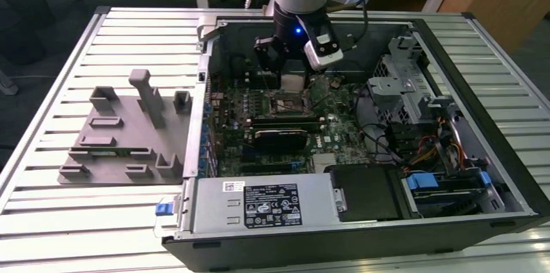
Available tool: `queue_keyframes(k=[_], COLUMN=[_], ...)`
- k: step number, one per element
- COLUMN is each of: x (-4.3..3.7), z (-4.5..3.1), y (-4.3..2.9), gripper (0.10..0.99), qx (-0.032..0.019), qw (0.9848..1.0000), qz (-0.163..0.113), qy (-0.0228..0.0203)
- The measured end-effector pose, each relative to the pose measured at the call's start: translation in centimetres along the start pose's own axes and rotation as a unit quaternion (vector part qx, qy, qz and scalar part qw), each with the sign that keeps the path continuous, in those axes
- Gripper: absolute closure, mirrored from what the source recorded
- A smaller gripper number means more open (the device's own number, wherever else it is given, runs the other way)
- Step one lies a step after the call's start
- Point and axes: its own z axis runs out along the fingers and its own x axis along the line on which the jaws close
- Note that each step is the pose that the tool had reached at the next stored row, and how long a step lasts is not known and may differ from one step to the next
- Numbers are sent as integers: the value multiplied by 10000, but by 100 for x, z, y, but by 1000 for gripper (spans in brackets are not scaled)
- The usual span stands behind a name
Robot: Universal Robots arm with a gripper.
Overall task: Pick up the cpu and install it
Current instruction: 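Place the cpu into insertion slot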
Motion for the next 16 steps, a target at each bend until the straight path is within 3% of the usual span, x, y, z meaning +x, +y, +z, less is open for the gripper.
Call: queue_keyframes(k=[7,12,16], x=[0,0,0], z=[0,0,1], y=[0,0,0], gripper=[545,545,545], qx=[20,34,44], qw=[9982,9951,9916], qz=[598,986,1289], qy=[-28,-47,-61])
